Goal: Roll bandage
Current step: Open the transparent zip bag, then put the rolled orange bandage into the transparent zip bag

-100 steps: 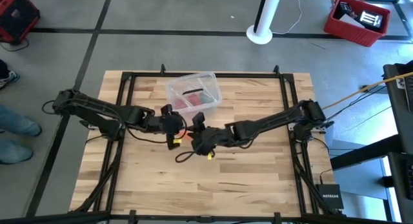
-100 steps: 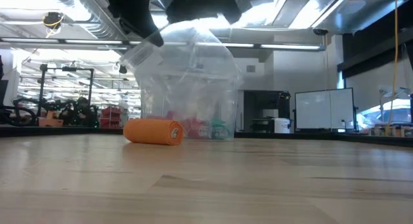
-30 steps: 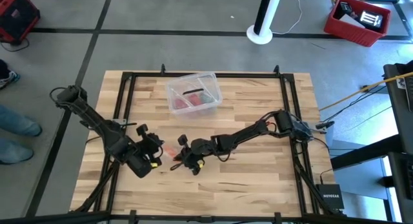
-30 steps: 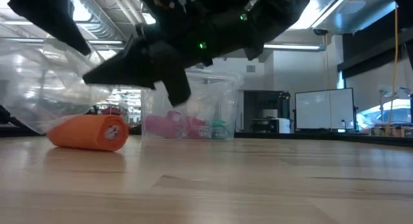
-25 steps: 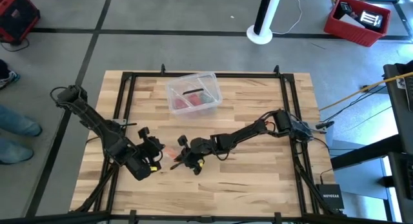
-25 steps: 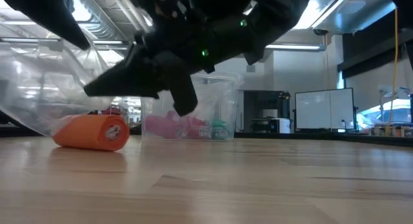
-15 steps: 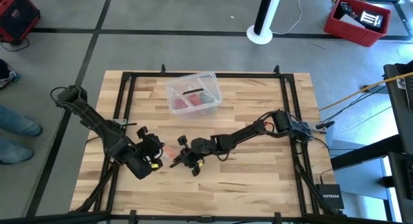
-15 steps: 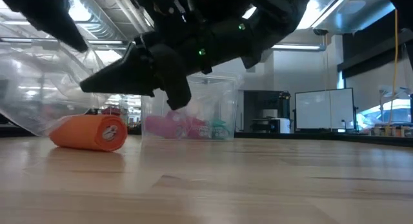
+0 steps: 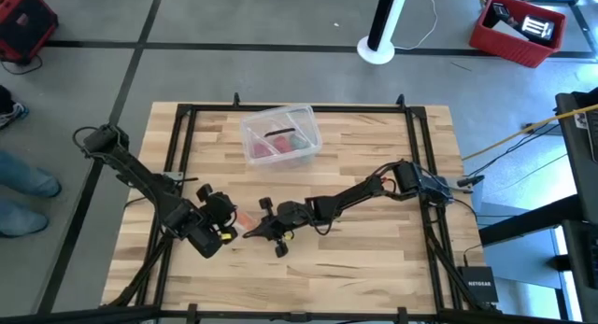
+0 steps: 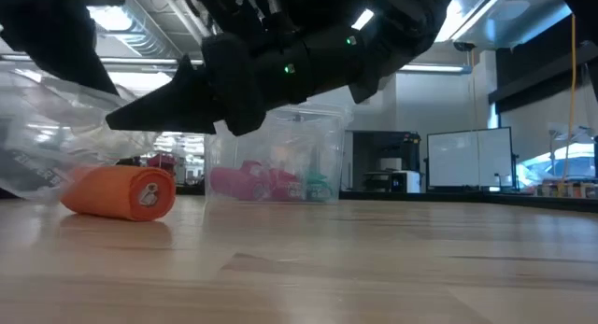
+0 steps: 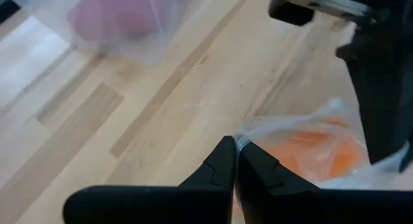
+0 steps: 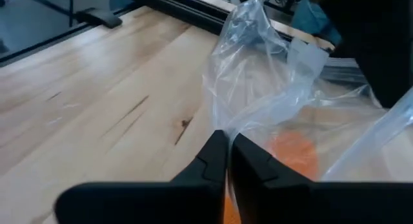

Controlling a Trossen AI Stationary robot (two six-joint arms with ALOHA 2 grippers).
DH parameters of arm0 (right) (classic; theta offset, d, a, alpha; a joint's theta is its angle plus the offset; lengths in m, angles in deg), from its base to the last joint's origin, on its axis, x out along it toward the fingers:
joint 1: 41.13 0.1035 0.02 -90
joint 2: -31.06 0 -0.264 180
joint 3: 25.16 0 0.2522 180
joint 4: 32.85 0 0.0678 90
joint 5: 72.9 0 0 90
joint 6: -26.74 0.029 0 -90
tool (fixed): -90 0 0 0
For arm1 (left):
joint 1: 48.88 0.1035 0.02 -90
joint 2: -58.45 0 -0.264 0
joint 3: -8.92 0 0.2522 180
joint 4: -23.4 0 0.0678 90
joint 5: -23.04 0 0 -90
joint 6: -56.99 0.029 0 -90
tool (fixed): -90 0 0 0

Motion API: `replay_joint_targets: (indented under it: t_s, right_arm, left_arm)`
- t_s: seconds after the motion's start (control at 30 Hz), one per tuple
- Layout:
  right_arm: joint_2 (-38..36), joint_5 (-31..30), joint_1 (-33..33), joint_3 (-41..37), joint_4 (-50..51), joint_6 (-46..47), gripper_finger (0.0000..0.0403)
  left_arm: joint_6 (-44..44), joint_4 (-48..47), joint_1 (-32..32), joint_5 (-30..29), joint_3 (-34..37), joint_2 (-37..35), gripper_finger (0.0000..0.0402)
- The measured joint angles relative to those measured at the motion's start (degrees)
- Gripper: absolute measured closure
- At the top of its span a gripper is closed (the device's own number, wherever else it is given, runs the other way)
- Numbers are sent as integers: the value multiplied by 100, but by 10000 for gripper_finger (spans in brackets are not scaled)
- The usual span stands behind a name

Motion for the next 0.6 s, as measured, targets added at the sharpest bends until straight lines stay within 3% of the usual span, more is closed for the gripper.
replay_joint_targets:
  t_s: [0.13, 0.27, 0.43, 0.6]
  right_arm:
    - [0, -57, -3, 23, -76, 366, 379]
    - [-1, -400, 2, 213, 191, 821, 338]
    - [-625, -539, 0, 595, 2241, 622, 266]
    - [-1147, -665, 0, 666, 3540, 682, 213]
  left_arm:
    - [67, 96, 53, -6, 22, 0, 400]
    - [194, 146, 23, -4, 22, 0, 400]
    - [202, 114, -52, -4, 22, 0, 400]
    - [318, 149, -50, 1, 23, 0, 400]
